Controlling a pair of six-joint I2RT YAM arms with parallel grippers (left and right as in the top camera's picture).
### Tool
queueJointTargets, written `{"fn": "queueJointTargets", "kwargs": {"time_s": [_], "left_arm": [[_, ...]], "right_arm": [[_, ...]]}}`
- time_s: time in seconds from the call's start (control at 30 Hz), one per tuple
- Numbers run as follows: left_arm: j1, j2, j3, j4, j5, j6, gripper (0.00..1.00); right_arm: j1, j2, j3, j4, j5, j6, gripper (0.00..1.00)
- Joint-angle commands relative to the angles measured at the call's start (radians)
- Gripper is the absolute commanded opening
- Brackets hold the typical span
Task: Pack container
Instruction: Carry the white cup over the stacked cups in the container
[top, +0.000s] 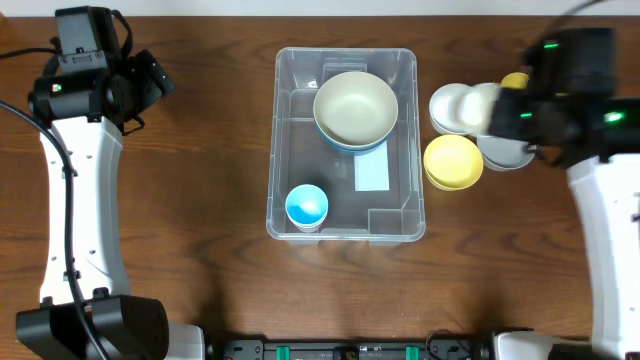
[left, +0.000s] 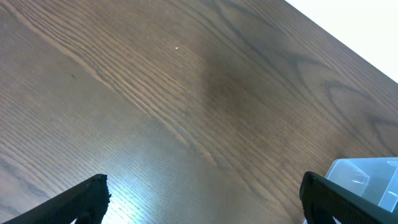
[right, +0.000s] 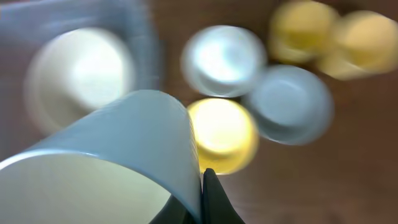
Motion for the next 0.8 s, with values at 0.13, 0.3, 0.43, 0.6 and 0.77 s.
{"fn": "queueJointTargets", "kwargs": {"time_s": [0.13,0.3,0.43,0.6,0.77], "left_arm": [[0.003,0.01,0.009,-0.003,-0.016,0.002,0.98],[0.003,0.01,0.009,-0.003,-0.016,0.002,0.97],[0.003,0.01,0.009,-0.003,-0.016,0.002,0.98],[0.003,0.01,0.009,-0.003,-0.016,0.002,0.98],[0.003,0.01,0.009,-0.003,-0.016,0.002,0.98]], "right_arm": [[0.328,0.035,0.001,0.049,-0.006,-0.01,0.01],[0.503,0.101,0.001,0.089,-0.006,-0.011,0.01],[0.602,0.171,0.001,0.106,-0.002,-0.011,0.01],[0.681,0.249,0.001,0.121,0.026,-0.01,0.01],[0.716,0.279,0.001,0.117,0.046,-0.01,0.01]]}}
